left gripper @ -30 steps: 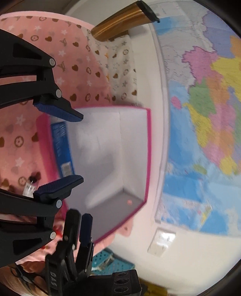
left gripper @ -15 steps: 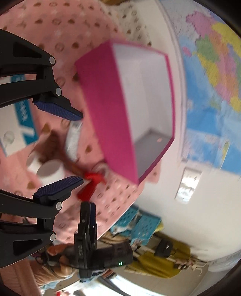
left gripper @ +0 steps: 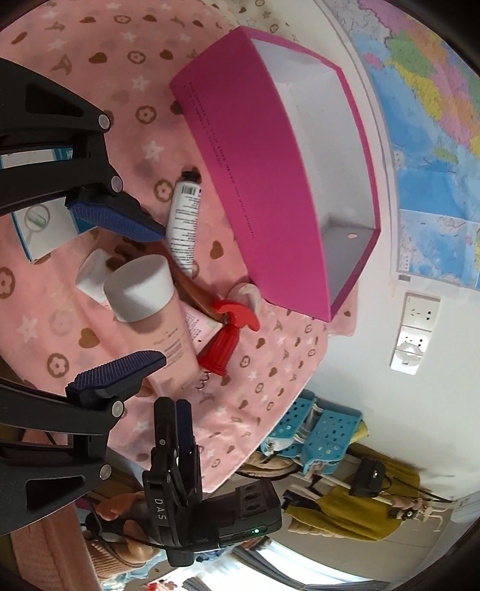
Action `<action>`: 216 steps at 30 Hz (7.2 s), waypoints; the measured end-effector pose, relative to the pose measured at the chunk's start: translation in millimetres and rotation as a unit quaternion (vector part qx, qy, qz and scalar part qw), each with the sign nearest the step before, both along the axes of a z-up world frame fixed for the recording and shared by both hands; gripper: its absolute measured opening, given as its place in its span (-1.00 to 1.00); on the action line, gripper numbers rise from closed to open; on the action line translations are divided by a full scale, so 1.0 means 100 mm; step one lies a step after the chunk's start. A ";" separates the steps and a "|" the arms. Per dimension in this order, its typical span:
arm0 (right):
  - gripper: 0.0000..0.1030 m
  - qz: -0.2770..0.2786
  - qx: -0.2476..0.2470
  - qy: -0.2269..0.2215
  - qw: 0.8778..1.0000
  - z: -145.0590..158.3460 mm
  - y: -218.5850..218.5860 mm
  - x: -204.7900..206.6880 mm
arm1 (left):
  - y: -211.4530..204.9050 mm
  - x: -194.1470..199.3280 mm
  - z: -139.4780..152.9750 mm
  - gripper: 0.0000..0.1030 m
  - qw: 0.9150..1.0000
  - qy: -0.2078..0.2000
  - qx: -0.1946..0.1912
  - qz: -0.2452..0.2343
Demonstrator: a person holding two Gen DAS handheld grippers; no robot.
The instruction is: Organize rigid objects
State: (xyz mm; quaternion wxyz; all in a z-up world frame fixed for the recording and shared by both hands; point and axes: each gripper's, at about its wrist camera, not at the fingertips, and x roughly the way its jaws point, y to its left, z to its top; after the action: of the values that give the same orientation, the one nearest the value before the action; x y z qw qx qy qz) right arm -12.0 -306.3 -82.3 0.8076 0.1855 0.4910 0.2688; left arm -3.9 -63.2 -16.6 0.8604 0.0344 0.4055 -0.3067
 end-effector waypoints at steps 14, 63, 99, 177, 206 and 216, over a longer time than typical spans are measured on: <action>0.21 -0.038 -0.001 -0.006 0.999 -0.08 -0.03 0.04 | -0.09 -0.06 -0.06 0.12 1.000 0.012 0.014 -0.005; 0.18 -0.029 0.083 0.014 0.996 -0.14 -0.02 0.07 | 0.22 0.07 -0.23 0.09 0.997 0.056 -0.002 0.045; 0.26 -0.031 0.101 0.005 0.994 -0.16 0.04 0.00 | 0.26 0.18 -0.14 0.03 0.998 0.032 -0.023 0.055; 0.16 0.043 -0.005 -0.045 0.998 -0.09 0.23 0.24 | 0.18 -0.23 -0.42 -0.09 0.994 0.104 -0.011 0.043; -0.24 0.042 -0.002 -0.039 0.998 0.08 0.23 0.22 | 0.12 -0.31 -0.46 -0.09 0.990 0.133 -0.051 -0.004; -0.18 0.011 -0.046 -0.064 0.997 0.22 -0.04 0.22 | 0.01 -0.34 -0.55 -0.09 0.985 0.162 -0.059 -0.018</action>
State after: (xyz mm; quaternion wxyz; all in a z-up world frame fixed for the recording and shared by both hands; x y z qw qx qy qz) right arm 10.1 -309.9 -60.1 0.8421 0.1248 0.4521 0.2663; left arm -38.3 -62.5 -71.8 0.7780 -0.0591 0.5202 -0.3473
